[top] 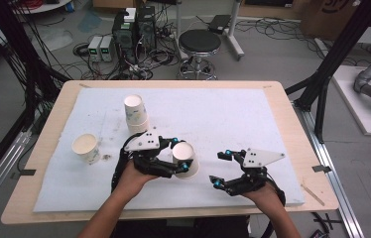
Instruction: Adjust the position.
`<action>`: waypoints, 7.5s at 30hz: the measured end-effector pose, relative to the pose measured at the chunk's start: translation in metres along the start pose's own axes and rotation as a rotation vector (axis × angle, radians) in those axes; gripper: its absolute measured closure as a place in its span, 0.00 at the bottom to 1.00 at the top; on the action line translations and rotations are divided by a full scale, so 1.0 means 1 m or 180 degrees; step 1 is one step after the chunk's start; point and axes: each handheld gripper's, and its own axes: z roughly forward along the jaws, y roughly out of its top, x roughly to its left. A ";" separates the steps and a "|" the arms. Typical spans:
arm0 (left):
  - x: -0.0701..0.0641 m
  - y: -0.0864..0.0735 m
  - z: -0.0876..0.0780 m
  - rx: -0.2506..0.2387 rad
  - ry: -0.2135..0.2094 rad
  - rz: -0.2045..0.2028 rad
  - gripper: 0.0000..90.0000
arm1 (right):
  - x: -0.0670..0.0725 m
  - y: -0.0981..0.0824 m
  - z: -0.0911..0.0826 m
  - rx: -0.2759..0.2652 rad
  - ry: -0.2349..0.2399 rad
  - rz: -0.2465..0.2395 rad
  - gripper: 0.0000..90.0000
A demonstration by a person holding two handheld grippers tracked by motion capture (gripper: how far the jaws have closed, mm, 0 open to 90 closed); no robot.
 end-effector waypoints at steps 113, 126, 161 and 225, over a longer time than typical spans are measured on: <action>-0.007 0.017 0.032 0.1314 -0.0552 0.0293 0.41 | 0.011 0.056 0.038 0.1591 0.0346 -0.0955 0.21; 0.001 -0.007 0.005 0.0632 -0.0278 0.0033 0.41 | -0.003 0.048 0.001 0.0605 0.0077 -0.0466 0.21; -0.008 -0.023 -0.014 -0.0134 -0.0477 0.0204 0.41 | 0.001 -0.003 0.002 -0.0253 0.0451 -0.0097 0.22; -0.009 -0.013 0.015 0.1213 -0.0177 0.0494 0.17 | 0.000 0.055 0.027 0.1155 0.0432 -0.0823 0.36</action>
